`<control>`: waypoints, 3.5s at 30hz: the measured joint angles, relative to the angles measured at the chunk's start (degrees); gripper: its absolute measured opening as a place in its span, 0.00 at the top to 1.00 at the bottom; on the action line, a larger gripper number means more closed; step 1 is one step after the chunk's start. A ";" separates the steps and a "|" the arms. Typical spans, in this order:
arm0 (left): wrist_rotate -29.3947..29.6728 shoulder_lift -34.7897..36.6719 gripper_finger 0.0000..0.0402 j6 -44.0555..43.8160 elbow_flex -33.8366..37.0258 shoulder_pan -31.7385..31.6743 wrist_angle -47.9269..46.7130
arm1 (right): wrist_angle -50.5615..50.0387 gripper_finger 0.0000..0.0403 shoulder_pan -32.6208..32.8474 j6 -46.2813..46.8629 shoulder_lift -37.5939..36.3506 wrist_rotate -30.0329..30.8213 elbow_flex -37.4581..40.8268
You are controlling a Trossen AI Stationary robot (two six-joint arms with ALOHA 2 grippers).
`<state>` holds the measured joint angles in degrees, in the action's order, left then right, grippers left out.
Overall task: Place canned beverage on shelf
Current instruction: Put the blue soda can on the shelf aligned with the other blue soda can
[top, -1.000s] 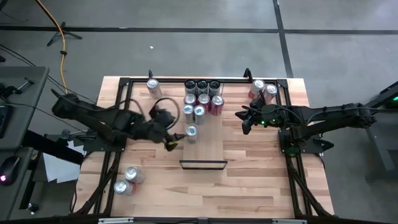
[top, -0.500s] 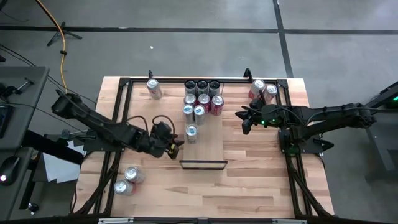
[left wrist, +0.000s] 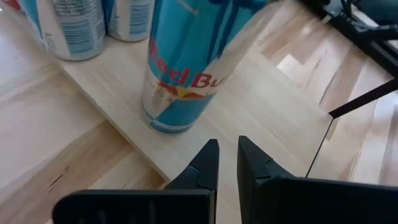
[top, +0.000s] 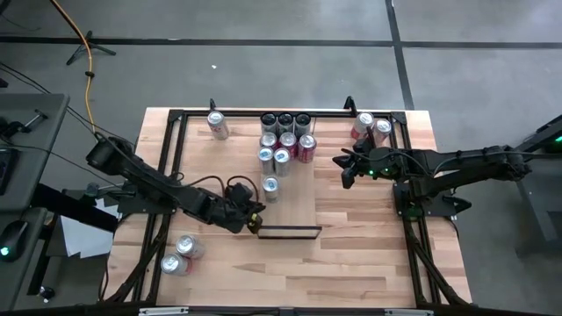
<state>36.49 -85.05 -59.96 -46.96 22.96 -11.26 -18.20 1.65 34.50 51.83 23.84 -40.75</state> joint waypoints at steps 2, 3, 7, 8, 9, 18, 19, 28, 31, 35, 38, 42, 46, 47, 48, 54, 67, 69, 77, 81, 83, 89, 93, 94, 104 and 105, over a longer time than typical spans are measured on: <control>-0.06 -0.60 1.00 0.05 -0.03 -0.71 1.16 | 0.00 1.00 0.00 0.04 0.00 0.00 0.00; 0.00 -0.84 1.00 0.02 -0.06 -1.08 1.57 | 0.00 1.00 0.00 0.03 0.00 0.01 0.00; 1.37 -0.90 1.00 0.28 -0.06 -2.61 1.42 | 0.00 1.00 0.00 0.39 0.00 0.00 0.00; 1.52 -0.90 1.00 0.26 -0.06 -3.02 1.47 | 0.00 1.00 0.00 0.76 0.00 0.00 0.00; 1.49 -0.90 1.00 0.24 -0.05 -3.32 1.69 | 0.00 1.00 0.00 1.22 0.00 0.00 0.00; -1.03 4.68 1.00 -0.31 0.09 -3.84 0.01 | 0.01 1.00 0.00 1.26 0.02 -0.08 0.00; -1.03 5.54 1.00 -2.10 0.09 -4.22 -0.67 | 0.02 1.00 0.00 1.27 0.02 -0.07 0.00; -3.25 6.86 1.00 -44.69 6.82 -6.86 4.69 | 0.00 1.00 0.00 1.53 0.02 -0.25 0.00; -0.18 6.86 1.00 -48.36 11.55 -6.86 17.52 | 0.00 1.00 0.00 1.53 0.02 -0.24 0.00; 1.49 6.86 1.00 -49.23 15.63 -7.23 26.81 | 0.01 1.00 0.00 1.53 0.02 -0.24 0.00; 1.45 6.82 1.00 -50.80 16.37 -7.25 26.75 | 0.00 1.00 0.00 1.45 0.02 -0.24 0.00; 0.78 6.57 1.00 -50.39 16.29 -7.21 27.95 | 0.00 1.00 0.00 1.29 0.02 -0.12 0.00; -0.86 5.97 1.00 -49.91 16.26 -7.54 28.10 | 0.00 1.00 0.00 1.07 0.02 0.64 0.00; -1.78 5.35 1.00 -49.90 16.22 -7.70 28.05 | 0.00 1.00 0.00 1.05 0.02 0.92 0.00; -2.43 4.84 1.00 -49.94 16.30 -7.78 27.66 | -0.01 1.00 0.00 1.07 0.02 1.28 0.00; -3.74 1.51 1.00 -49.94 16.29 -9.39 31.70 | -0.02 1.00 0.00 1.07 0.02 2.39 0.00; -5.51 -0.29 1.00 -47.89 16.12 -13.39 35.63 | -0.02 1.00 0.00 1.51 0.02 2.49 0.00; -6.85 -0.29 1.00 -47.00 15.59 -14.07 35.55 | -0.02 1.00 0.00 1.51 0.02 2.49 0.00; -10.00 -0.29 1.00 -42.07 13.12 -16.83 35.58 | -0.02 1.00 0.00 1.51 0.02 2.77 0.00; -11.46 -0.29 1.00 -41.55 12.99 -17.39 35.22 | -0.02 1.00 0.00 1.51 0.02 2.82 0.00; -12.16 -0.29 1.00 -41.59 12.99 -17.36 34.94 | -0.02 1.00 0.00 1.51 0.02 2.97 0.00; -13.08 -2.09 1.00 -43.50 12.97 -16.48 35.73 | -0.02 1.00 -0.01 1.15 0.02 3.18 0.00; -13.94 -5.22 1.00 -44.92 12.97 -16.41 40.58 | -0.02 1.00 -0.02 1.07 0.02 3.78 0.00; -14.02 -6.09 1.00 -44.96 12.97 -16.41 42.32 | -0.02 1.00 -0.02 1.09 0.02 3.80 0.00; -13.69 -9.92 1.00 -47.37 12.97 -17.45 45.70 | -0.02 1.00 -0.02 1.49 0.02 3.84 0.00; -13.61 -9.92 1.00 -47.39 12.97 -17.66 45.87 | -0.02 1.00 -0.02 1.49 0.02 3.84 0.00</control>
<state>22.88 -94.98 -107.35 -34.00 5.30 34.61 -18.22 1.63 35.99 51.86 27.68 -40.75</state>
